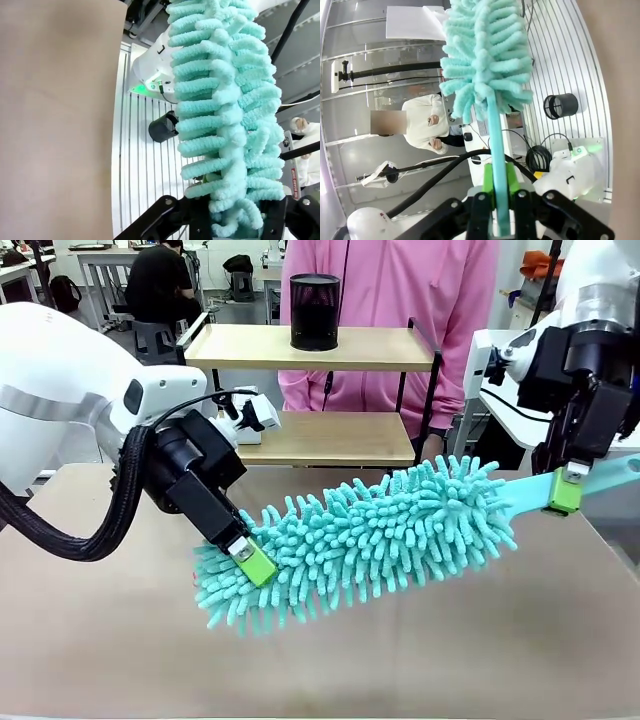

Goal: Clean the shelf.
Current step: Hand the Duster back to the human.

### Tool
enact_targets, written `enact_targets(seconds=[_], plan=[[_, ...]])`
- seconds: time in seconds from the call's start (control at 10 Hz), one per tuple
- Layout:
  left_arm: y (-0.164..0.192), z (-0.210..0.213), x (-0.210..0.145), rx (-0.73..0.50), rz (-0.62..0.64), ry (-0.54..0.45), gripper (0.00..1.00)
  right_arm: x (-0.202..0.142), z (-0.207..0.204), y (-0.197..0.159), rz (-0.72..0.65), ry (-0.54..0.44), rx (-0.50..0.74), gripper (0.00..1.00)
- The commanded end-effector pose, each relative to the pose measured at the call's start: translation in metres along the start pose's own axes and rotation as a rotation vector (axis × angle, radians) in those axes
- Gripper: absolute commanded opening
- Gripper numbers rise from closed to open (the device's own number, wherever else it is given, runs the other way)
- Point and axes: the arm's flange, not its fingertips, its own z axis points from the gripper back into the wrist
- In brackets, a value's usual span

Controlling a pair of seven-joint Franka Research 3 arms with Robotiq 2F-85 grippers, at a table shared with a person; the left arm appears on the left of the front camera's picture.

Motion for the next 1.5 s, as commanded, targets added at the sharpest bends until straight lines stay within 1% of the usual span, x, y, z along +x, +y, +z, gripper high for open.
enact_targets(seconds=[0.0, 0.1, 0.5, 0.6, 0.7, 0.8, 0.9, 1.0, 1.1, 1.2, 1.3, 1.4], plan=[[-0.003, -0.002, 0.001, -0.005, -0.01, 0.024, 0.05, 0.0, -0.002, 0.003, 0.025, -0.022, 0.012, 0.12], [-0.003, -0.002, 0.001, -0.005, -0.011, 0.03, 0.0, 0.001, -0.002, 0.002, 0.026, -0.022, 0.013, 0.12], [-0.001, -0.002, 0.0, 0.003, -0.006, 0.031, 0.0, 0.001, -0.002, 0.001, 0.01, -0.013, 0.012, 0.12], [-0.002, -0.002, 0.0, 0.007, -0.005, 0.038, 0.0, -0.001, -0.002, 0.002, 0.013, -0.011, 0.014, 0.67], [-0.003, -0.002, -0.001, 0.012, -0.008, 0.051, 0.0, -0.004, -0.001, 0.004, 0.02, -0.03, 0.011, 0.67], [-0.003, -0.001, -0.004, 0.012, -0.013, 0.064, 0.0, -0.01, 0.0, 0.004, 0.007, -0.054, -0.001, 1.0], [-0.005, -0.001, -0.008, -0.004, -0.01, 0.077, 0.0, -0.018, 0.005, 0.002, -0.008, -0.105, -0.013, 0.69], [-0.01, 0.002, -0.015, -0.008, -0.021, 0.088, 0.0, -0.033, 0.014, -0.003, -0.011, -0.229, -0.01, 1.0], [-0.014, 0.008, -0.021, -0.013, -0.027, 0.079, 0.0, -0.049, 0.023, -0.009, -0.028, -0.381, -0.013, 1.0], [-0.02, 0.018, -0.027, -0.004, -0.037, 0.059, 0.0, -0.067, 0.03, -0.016, -0.089, -0.548, -0.049, 1.0], [-0.024, 0.032, -0.036, 0.012, -0.039, 0.021, 0.0, -0.091, 0.032, -0.025, -0.143, -0.754, -0.043, 1.0], [-0.026, 0.049, -0.047, 0.024, -0.029, -0.034, 0.0, -0.115, 0.028, -0.033, -0.217, -0.902, -0.065, 1.0]])
